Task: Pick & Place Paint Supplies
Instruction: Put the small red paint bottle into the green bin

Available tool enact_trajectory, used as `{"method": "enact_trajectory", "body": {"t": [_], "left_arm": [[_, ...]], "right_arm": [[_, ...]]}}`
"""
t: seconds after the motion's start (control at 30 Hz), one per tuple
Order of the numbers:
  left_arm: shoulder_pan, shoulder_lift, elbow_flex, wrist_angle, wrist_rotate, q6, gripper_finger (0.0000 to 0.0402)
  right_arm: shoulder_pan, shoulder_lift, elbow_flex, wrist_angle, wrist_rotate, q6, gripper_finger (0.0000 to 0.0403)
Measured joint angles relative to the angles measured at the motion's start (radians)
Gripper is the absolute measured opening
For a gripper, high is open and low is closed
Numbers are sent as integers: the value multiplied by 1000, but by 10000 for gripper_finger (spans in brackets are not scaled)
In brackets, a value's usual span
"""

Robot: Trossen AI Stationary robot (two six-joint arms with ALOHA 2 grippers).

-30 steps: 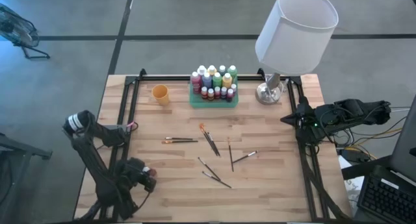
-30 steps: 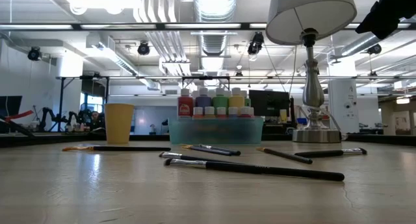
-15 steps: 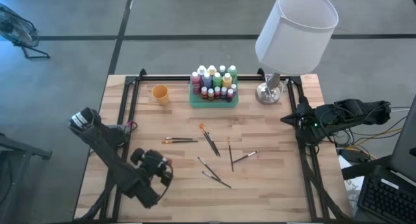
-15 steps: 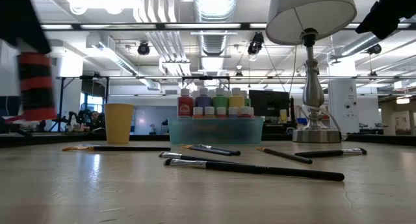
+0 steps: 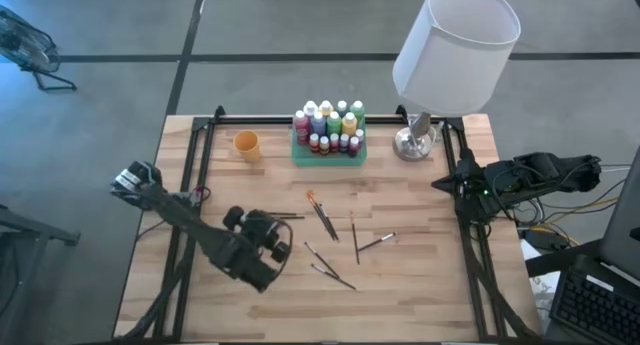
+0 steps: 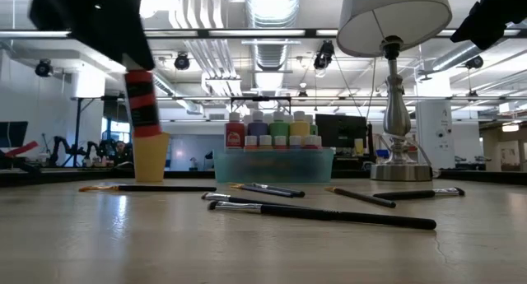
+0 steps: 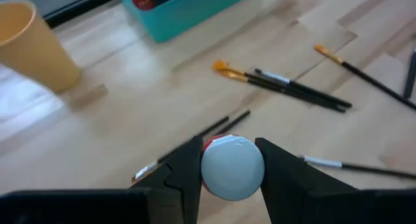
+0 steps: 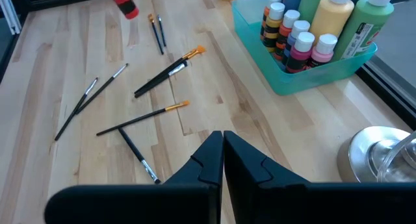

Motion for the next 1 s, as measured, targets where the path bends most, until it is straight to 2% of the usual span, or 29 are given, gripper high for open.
{"method": "enact_trajectory", "body": {"t": [0.43, 0.83, 1.0], "left_arm": [[209, 0, -1, 356, -16, 467, 129], [365, 0, -2, 472, 8, 632, 129], [427, 0, -2, 508, 49, 689, 129]], "right_arm": [[0, 0, 0, 0, 0, 0, 8], [0, 0, 0, 0, 0, 0, 8], [0, 0, 0, 0, 0, 0, 8]]}}
